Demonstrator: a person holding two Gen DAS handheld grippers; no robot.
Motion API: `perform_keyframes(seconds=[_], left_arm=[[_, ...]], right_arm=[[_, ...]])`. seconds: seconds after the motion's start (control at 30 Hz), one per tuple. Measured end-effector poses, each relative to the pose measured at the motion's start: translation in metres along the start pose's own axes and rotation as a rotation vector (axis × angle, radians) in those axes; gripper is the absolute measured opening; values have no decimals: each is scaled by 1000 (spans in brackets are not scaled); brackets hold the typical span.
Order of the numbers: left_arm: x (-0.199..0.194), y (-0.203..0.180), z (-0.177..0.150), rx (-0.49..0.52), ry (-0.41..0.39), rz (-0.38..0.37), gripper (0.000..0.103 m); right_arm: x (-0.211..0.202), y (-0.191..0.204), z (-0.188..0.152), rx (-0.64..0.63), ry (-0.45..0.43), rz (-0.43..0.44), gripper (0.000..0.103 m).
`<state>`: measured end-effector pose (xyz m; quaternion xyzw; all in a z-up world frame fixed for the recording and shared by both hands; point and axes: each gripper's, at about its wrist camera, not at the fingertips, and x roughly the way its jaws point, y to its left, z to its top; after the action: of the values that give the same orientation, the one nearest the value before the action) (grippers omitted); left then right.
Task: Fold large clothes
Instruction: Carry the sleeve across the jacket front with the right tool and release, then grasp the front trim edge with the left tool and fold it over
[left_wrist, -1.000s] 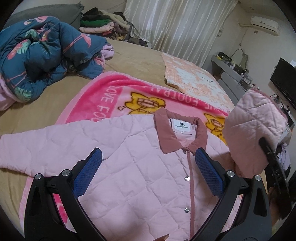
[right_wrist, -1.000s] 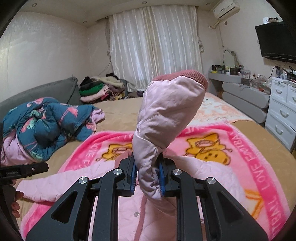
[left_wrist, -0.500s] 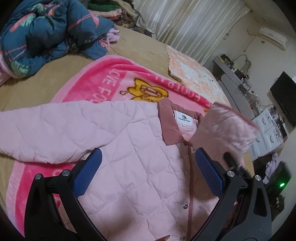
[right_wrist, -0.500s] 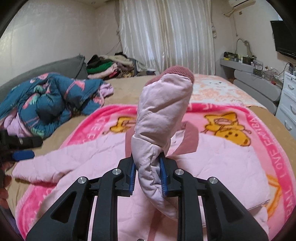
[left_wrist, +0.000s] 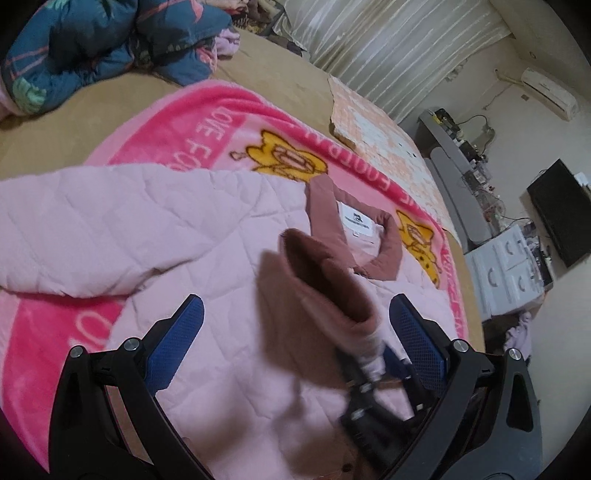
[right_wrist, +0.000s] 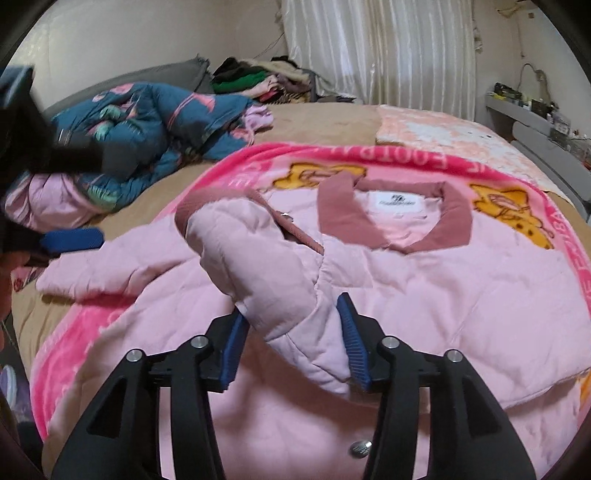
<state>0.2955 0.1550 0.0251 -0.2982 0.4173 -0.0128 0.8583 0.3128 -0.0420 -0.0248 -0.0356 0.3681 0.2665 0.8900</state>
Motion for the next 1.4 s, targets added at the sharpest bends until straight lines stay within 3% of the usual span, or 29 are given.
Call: perform_keyframes(seconds=[0.07, 0.17, 0.3, 0.37, 0.5, 0.57, 0.6, 0.63, 0.7, 0.73, 0.8, 0.97, 1.1, 1.23, 1.4], left_arm=[[8, 2, -1, -13, 33, -29, 94], [27, 8, -5, -37, 96, -44, 94], [55, 13, -16, -36, 154, -2, 94], [71, 14, -26, -32, 186, 15, 94], [96, 16, -43, -66, 250, -13, 94], [103, 14, -51, -76, 246, -21, 91], [104, 12, -52, -70, 238, -6, 81], [104, 9, -53, -60, 229, 12, 62], [103, 3, -52, -38, 208, 36, 52], [102, -1, -51, -20, 195, 36, 32], [94, -11, -46, 50, 160, 68, 12], [48, -37, -13, 184, 27, 56, 9], [33, -52, 5, 278, -48, 124, 9], [51, -48, 3, 320, -26, 197, 9], [78, -24, -13, 298, 31, 263, 10]], right_arm=[[-4, 4, -8, 18, 26, 68, 81], [-23, 4, -14, 18, 10, 109, 91], [-52, -17, -20, 34, -17, 54, 92], [-65, -36, -25, 55, -20, -12, 92], [-87, -78, -37, 135, -14, -127, 92], [-98, -99, -46, 192, -19, -160, 92], [-101, -109, -50, 215, -20, -175, 92], [-106, -121, -54, 246, -18, -194, 92], [-112, -137, -60, 291, -15, -221, 92], [-116, -147, -64, 322, -16, -237, 92], [-122, -161, -68, 367, -20, -251, 92], [-138, -188, -69, 428, -47, -295, 92], [-138, -195, -59, 428, -64, -303, 92], [-122, -189, -41, 355, -46, -304, 92], [-96, -183, -21, 256, -8, -296, 92]])
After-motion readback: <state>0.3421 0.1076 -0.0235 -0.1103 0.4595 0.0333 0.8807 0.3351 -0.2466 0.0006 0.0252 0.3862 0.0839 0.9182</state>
